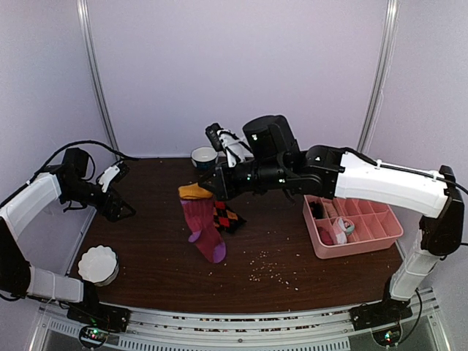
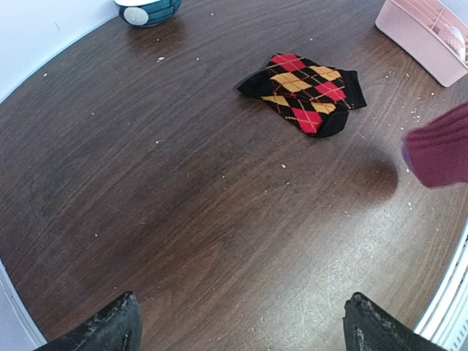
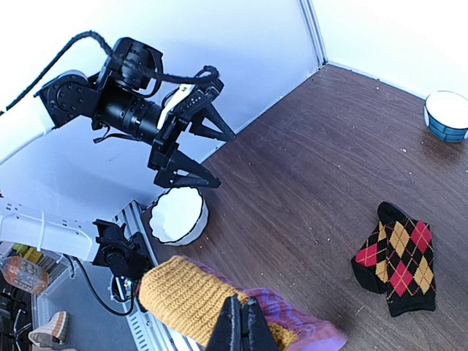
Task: Roll the socks
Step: Flatten out the sock at the center of the board.
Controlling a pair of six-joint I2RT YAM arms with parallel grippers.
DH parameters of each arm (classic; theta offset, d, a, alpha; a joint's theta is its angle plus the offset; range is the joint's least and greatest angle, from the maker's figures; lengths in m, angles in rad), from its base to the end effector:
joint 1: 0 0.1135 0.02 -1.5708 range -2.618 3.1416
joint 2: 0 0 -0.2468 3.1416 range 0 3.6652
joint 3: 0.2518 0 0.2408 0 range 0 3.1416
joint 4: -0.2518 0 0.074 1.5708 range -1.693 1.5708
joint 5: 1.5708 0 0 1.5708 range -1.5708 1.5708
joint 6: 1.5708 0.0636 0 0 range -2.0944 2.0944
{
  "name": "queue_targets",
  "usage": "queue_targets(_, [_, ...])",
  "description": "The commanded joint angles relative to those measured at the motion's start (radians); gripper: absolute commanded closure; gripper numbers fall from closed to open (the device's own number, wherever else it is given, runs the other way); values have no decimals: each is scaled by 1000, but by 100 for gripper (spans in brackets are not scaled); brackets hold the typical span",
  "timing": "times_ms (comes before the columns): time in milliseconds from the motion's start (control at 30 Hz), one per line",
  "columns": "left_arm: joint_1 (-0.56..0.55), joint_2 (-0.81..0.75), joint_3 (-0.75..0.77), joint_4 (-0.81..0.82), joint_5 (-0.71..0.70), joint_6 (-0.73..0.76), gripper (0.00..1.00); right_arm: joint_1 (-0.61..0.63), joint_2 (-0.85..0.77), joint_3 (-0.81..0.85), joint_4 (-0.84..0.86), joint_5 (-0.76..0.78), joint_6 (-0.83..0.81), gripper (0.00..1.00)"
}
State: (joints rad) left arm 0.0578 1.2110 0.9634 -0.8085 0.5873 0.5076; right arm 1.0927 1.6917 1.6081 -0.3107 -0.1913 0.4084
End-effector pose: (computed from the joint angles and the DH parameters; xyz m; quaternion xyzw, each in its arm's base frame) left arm 0.2380 -0.0215 0.2350 0.2783 0.8859 -0.2008 0.3120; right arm 0.1793 0.3724 0.3464 -0.3278 0.7623 0.4348 0.3498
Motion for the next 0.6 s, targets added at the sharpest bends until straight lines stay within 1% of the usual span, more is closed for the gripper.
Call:
queue_targets(0, [-23,-39,13,-5,42,20,2,-28,35,48,-79,29,18,100])
queue_targets(100, [-42,-39,19,-4,34,22,2,-76,37,68,-130,71,20,100])
queue_targets(167, [-53,-34,23,-5,27,21,2,-119,35,76,-131,80,11,100])
queue_targets(233, [-62,-22,31,-5,23,18,2,-172,56,118,-147,72,-9,100])
queue_targets(300, [-66,-14,36,-4,18,14,2,-223,98,209,-185,58,-28,100])
queue_targets(467, [-71,-7,52,-4,-5,15,2,-327,216,506,-278,22,-57,100])
queue_targets(500, [-70,-6,55,-4,-5,15,2,-336,220,530,-276,29,-56,100])
queue_targets(567, [-70,-5,61,-4,-7,15,2,-341,204,492,-252,59,-47,100])
